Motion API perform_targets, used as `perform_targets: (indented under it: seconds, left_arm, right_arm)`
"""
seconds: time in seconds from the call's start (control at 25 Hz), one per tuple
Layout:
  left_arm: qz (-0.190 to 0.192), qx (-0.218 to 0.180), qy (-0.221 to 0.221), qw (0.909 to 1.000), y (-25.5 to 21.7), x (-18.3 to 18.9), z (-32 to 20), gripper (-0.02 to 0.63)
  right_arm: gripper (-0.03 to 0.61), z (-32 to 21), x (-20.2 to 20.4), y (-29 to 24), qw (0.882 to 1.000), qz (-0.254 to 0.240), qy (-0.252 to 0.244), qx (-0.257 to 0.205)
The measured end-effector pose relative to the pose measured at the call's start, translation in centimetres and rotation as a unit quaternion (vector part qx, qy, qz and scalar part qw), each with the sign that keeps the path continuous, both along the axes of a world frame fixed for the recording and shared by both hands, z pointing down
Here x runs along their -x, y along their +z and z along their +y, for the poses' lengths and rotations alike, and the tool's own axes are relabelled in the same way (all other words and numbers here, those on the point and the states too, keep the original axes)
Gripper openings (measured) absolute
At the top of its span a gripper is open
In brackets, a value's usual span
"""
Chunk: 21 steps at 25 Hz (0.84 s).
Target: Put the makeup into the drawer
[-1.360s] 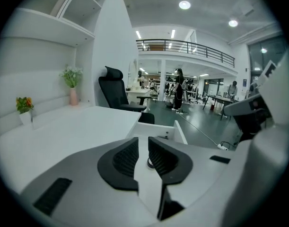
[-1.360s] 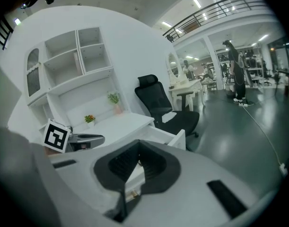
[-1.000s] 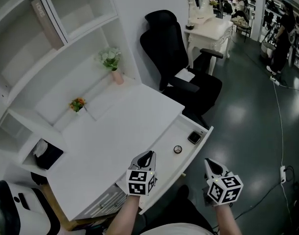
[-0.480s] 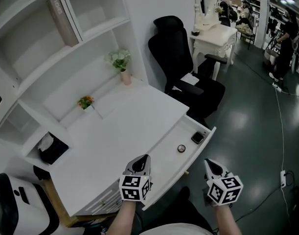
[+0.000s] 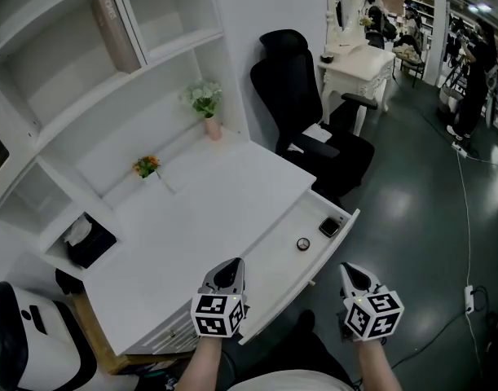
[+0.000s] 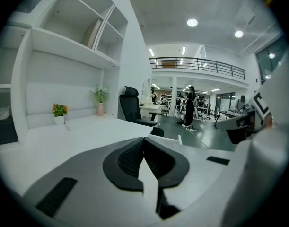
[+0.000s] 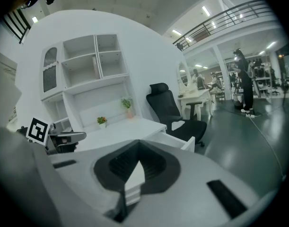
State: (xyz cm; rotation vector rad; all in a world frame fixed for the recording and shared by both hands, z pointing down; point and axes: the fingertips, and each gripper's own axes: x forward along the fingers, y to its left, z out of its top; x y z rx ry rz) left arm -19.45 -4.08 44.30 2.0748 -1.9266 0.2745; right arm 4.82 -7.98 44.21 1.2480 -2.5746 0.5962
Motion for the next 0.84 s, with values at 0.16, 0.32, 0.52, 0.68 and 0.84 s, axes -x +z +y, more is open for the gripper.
perform_targets:
  seconds: [0.16, 0.32, 0.52, 0.68, 0.84]
  left_arm:
    - [0.002, -0.004, -0.002, 1.0, -0.2, 0.3, 0.5, 0.005]
    - [0.007, -0.008, -0.004, 0.9999, -0.4, 0.5, 0.9, 0.005]
    - [0.011, -0.012, -0.003, 0.9999, -0.8, 0.7, 1.1, 0.005]
    - [0.019, -0.014, -0.002, 0.9997, -0.8, 0.7, 1.3, 0.005]
    - [0.023, -0.016, -0.001, 0.9996, -0.9, 0.9, 1.4, 0.003]
  right_arm:
    - [0.002, 0.4, 0.2, -0.2, 1.0, 0.004, -0.001, -0.003]
    - [0.002, 0.8, 0.3, -0.3, 1.0, 0.005, -0.001, -0.006]
    - [0.002, 1.0, 0.4, -0.5, 1.0, 0.007, 0.001, -0.008]
    - [0.002, 1.2, 0.7, -0.5, 1.0, 0.009, -0.002, -0.009]
    - [0.002, 1.4, 1.1, -0.6, 1.0, 0.011, -0.004, -0.009]
